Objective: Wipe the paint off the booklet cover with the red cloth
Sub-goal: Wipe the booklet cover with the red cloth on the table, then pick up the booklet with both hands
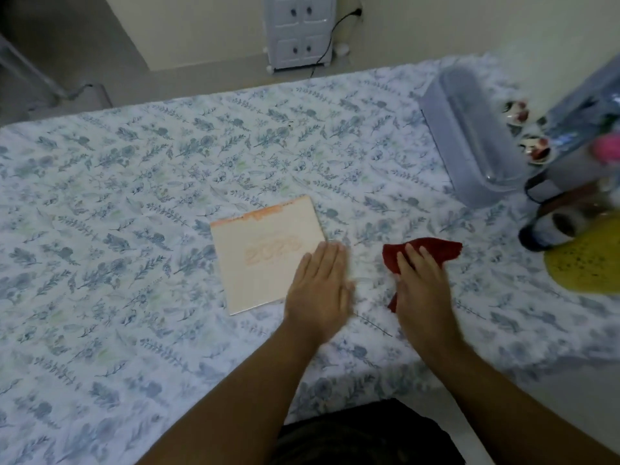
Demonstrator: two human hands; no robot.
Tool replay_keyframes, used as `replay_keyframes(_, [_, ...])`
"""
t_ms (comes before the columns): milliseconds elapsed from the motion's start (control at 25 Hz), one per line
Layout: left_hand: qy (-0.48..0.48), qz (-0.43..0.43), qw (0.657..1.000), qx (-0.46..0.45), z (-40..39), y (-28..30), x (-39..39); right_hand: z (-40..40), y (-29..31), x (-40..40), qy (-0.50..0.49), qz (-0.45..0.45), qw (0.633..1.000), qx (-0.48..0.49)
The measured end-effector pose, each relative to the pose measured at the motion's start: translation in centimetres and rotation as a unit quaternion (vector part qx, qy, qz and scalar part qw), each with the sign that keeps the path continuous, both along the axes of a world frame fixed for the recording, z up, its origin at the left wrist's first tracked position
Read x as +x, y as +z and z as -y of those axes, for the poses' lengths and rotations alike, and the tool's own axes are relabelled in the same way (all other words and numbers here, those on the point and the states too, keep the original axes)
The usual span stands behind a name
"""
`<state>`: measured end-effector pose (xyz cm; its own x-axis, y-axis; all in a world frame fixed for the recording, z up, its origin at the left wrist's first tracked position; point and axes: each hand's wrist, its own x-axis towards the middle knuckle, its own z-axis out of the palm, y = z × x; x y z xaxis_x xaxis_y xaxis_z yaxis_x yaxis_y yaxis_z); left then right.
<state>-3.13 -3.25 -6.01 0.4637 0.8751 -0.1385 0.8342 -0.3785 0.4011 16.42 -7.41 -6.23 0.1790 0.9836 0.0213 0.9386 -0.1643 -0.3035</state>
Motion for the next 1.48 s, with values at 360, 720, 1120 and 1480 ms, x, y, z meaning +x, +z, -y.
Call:
replay_keyframes(360, [-0.089, -0.109, 0.989, -0.046, 1.7, -2.0, 6.0, 4.3, -2.6, 3.7, 0.013, 0.047, 0.988, -0.148])
replay_keyframes(720, [0.105, -0.073, 0.991, -0.033, 0.9, 0.6, 0.6, -3.3, 1.6, -0.3, 0.151, 0.002, 0.982, -0.112])
replay_keyframes(1120, [0.45, -0.024, 0.884, -0.122, -4.9, 2.4, -11.1, -11.8, 1.7, -9.1, 0.032, -0.201, 0.953, -0.222])
replay_keyframes(1480, [0.577, 0.292, 0.742, -0.178, -7.2, 2.9, -13.1, -14.1, 2.4, -11.2, -0.159, -0.436, 0.86, -0.211])
